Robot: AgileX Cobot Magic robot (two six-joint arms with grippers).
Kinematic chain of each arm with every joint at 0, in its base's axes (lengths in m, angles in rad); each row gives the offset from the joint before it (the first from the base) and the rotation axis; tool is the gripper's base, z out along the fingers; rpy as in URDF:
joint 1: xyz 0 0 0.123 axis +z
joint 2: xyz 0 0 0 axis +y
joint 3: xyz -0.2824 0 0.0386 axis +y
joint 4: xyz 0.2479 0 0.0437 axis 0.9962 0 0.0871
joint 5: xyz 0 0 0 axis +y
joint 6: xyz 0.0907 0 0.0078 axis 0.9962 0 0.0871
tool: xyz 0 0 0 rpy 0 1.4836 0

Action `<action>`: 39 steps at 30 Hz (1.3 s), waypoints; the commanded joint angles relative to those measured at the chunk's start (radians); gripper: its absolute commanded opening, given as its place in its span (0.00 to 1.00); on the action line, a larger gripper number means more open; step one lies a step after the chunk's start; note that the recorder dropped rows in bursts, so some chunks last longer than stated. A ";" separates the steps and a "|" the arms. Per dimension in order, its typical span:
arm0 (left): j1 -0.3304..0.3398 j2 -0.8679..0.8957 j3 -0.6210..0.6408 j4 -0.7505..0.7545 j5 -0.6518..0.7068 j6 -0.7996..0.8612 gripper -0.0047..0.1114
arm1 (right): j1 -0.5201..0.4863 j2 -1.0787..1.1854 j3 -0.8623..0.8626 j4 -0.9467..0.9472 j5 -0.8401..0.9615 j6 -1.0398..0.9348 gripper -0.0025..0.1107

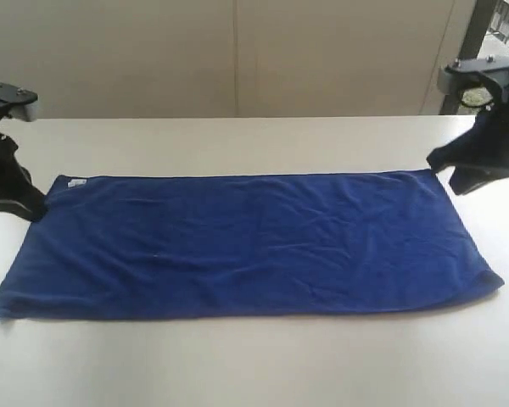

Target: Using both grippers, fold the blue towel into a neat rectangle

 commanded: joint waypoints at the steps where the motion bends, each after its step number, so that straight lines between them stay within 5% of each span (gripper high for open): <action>1: -0.016 -0.035 0.170 -0.052 -0.081 0.010 0.04 | -0.003 -0.007 0.166 -0.004 -0.127 0.009 0.02; 6: -0.074 -0.033 0.287 -0.044 -0.206 0.010 0.04 | -0.003 0.014 0.210 -0.004 -0.200 0.012 0.02; 11: -0.094 -0.033 0.299 -0.037 -0.158 -0.016 0.04 | -0.003 0.056 0.210 0.015 -0.265 0.003 0.02; 19: -0.094 -0.035 0.299 0.244 -0.149 -0.276 0.04 | 0.017 0.121 0.133 0.125 -0.299 -0.065 0.02; 32: -0.094 -0.035 0.299 0.372 -0.209 -0.389 0.04 | 0.456 0.339 -0.270 0.214 -0.230 -0.143 0.02; 39: -0.092 -0.012 0.313 0.386 -0.249 -0.414 0.04 | 0.541 0.479 -0.420 0.214 -0.225 -0.090 0.02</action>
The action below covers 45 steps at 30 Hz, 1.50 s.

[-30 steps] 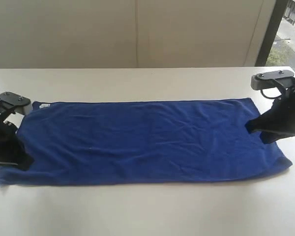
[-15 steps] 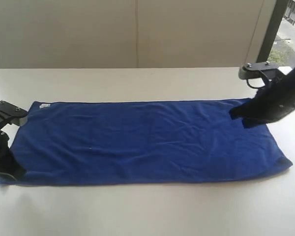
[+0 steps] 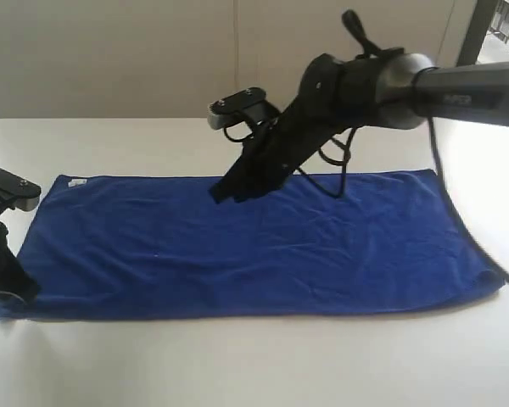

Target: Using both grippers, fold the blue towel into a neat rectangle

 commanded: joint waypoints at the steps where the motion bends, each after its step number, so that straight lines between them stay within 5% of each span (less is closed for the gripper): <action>1: -0.002 0.016 0.027 0.004 -0.033 -0.018 0.04 | 0.026 0.070 -0.065 -0.001 0.007 0.031 0.02; 21: -0.002 0.031 0.089 0.034 -0.202 -0.016 0.04 | 0.026 0.154 -0.070 -0.009 -0.037 0.031 0.02; 45: -0.002 0.090 0.089 0.084 -0.079 -0.015 0.04 | 0.026 0.190 -0.070 -0.015 -0.040 0.031 0.02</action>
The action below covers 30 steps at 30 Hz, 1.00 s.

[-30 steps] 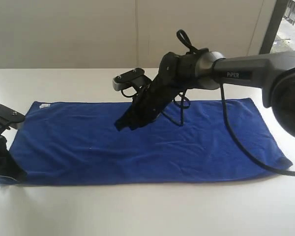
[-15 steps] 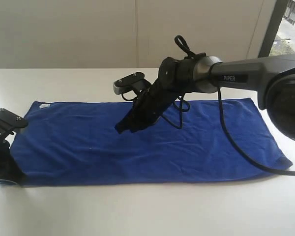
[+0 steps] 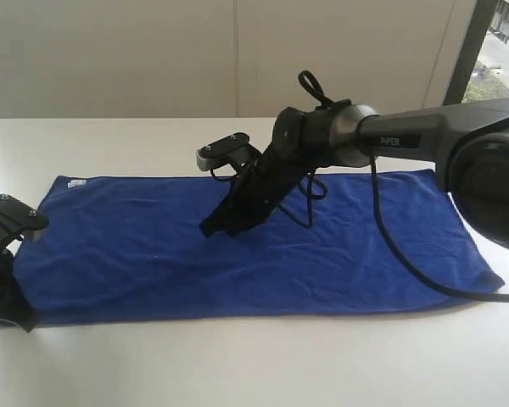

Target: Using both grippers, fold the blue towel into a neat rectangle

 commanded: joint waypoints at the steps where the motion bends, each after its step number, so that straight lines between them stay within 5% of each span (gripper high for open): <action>1: -0.002 0.004 0.010 0.011 0.074 -0.007 0.04 | 0.001 0.008 -0.006 -0.011 0.000 0.002 0.02; 30: -0.002 -0.098 -0.006 0.020 0.057 -0.014 0.04 | 0.001 -0.072 -0.033 -0.040 0.039 -0.004 0.02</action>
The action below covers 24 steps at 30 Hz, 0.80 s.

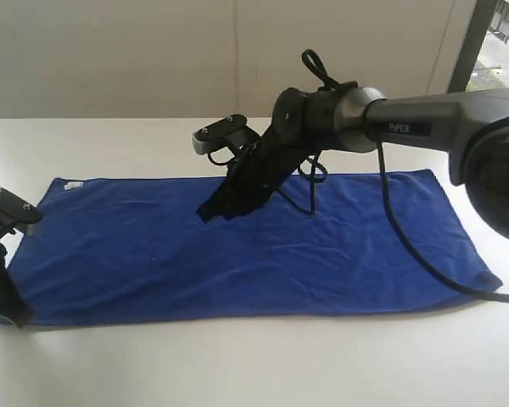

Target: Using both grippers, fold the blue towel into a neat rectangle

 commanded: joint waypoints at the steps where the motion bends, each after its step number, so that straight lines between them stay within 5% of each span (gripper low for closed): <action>1: -0.002 -0.057 0.001 0.000 0.016 -0.008 0.04 | -0.001 -0.036 -0.004 -0.016 0.011 -0.006 0.02; 8: -0.002 -0.097 -0.001 0.000 0.008 -0.008 0.04 | -0.001 -0.072 -0.004 -0.046 0.027 -0.006 0.02; 16: -0.008 -0.145 -0.106 -0.063 -0.048 -0.011 0.04 | -0.013 -0.188 0.000 -0.403 0.168 0.165 0.02; 24: -0.207 0.045 -0.351 -0.194 -0.053 0.136 0.04 | -0.189 -0.344 0.104 -0.437 0.325 0.202 0.02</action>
